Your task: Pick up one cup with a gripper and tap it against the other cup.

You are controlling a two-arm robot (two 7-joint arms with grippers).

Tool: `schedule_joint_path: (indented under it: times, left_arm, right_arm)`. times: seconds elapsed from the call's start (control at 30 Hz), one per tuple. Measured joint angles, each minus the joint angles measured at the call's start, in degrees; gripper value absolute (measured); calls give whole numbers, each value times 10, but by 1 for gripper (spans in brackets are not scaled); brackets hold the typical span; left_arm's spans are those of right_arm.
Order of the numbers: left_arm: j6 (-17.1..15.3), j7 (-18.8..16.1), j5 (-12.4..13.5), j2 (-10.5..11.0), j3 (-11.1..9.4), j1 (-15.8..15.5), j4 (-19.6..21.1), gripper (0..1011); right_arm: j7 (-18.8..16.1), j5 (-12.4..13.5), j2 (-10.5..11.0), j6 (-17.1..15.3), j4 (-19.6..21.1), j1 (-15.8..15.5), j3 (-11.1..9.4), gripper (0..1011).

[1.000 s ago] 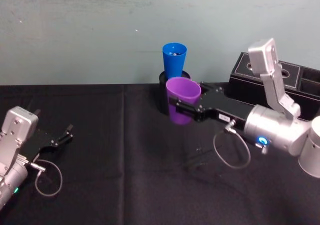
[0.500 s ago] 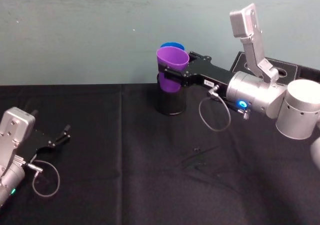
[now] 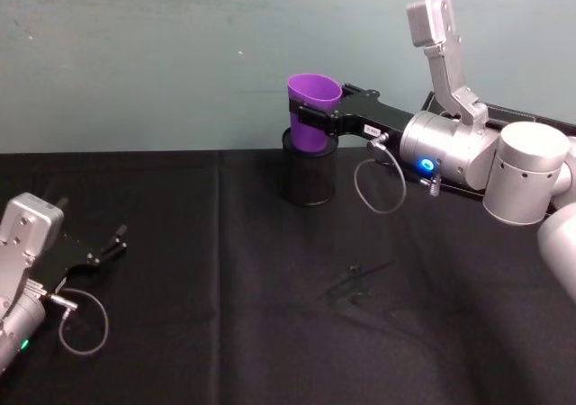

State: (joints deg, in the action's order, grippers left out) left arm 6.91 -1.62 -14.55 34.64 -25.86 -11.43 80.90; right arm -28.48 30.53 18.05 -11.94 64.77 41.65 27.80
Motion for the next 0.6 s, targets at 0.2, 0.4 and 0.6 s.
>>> schedule_joint_path:
  times: [0.2, 0.4, 0.6]
  left_arm:
    - [0, 0, 0, 0, 0, 0, 0, 1000]
    - [0, 0, 0, 0, 0, 0, 0, 1000]
    - [0, 0, 0, 0, 0, 0, 0, 1000]
  right_arm:
    - [-4, -4, -12, 6, -36, 16, 2, 715]
    - [-7, -12, -24, 15, -60, 30, 3, 715]
    - [-7, -20, -30, 21, -69, 35, 3, 715]
